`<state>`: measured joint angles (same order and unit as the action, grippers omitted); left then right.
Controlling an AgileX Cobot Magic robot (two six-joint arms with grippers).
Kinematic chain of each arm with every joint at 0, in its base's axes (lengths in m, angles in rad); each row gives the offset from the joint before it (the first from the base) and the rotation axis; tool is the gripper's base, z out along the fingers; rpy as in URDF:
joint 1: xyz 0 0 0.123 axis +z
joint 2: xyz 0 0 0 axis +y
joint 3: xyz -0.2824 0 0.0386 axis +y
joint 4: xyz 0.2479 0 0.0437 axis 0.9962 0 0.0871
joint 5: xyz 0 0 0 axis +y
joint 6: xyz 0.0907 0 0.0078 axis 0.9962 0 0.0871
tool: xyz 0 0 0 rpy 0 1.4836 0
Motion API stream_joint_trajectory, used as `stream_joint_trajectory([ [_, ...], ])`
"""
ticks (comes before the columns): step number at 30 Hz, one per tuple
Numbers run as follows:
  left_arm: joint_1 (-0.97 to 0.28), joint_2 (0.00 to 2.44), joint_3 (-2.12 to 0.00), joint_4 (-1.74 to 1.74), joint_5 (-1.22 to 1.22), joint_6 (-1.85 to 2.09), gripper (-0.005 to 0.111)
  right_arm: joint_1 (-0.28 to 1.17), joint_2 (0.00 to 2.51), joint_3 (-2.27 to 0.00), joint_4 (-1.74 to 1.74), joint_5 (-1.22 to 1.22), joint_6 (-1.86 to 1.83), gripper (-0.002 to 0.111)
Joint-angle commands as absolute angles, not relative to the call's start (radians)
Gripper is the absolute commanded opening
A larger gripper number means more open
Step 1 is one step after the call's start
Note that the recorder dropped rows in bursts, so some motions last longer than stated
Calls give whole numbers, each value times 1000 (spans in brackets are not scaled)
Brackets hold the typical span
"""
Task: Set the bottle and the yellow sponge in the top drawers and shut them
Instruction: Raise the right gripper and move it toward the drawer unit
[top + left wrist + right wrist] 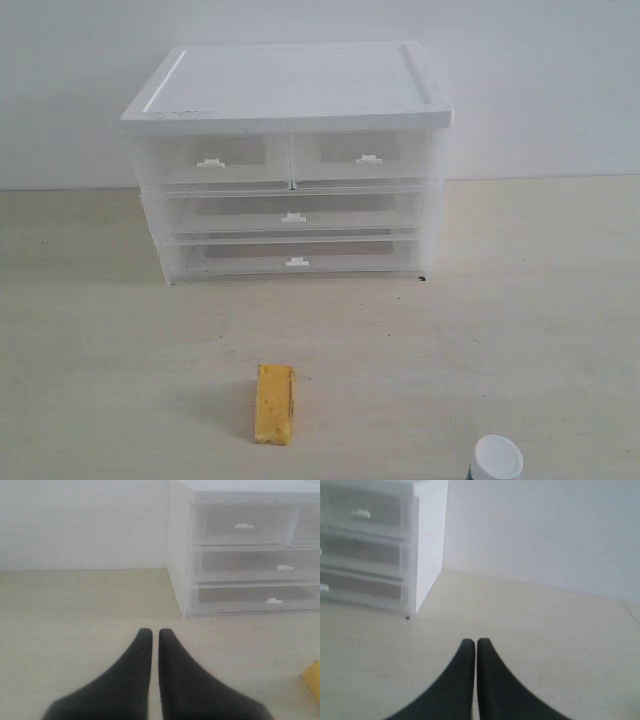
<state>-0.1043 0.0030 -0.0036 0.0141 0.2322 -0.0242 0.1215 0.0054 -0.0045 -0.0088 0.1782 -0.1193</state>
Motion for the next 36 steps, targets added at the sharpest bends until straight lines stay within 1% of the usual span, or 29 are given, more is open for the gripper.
stream_joint_trajectory([
  [1, -101, 0, 0, 18, 229, -33, 4, 119, 0, 0, 15, -9, -90, 0],
  [4, -101, 0, 0, 18, 229, -33, 4, 119, 0, 0, 101, -154, 118, 0],
  [7, -101, 0, 0, 18, 229, -33, 4, 119, 0, 0, 101, -264, 164, 0],
  [8, -101, 0, 0, 18, 229, -33, 4, 119, 12, 0, 101, -266, 157, 0],
  [10, -101, 0, 0, 18, 229, -33, 4, 119, 100, -55, 101, -257, 116, 0],
  [14, -101, 0, 0, 18, 229, -33, 4, 119, 408, -223, 101, -268, 50, 0],
  [16, -101, 0, 0, 18, 229, -33, 4, 119, 547, -284, 99, -330, 29, 0],
  [28, -101, 0, 0, 18, 229, -33, 4, 131, 1000, -319, 33, -719, 25, 0],
  [36, -101, 0, 0, 18, 229, -33, 4, 243, 1204, -319, 107, -911, -14, 0],
])
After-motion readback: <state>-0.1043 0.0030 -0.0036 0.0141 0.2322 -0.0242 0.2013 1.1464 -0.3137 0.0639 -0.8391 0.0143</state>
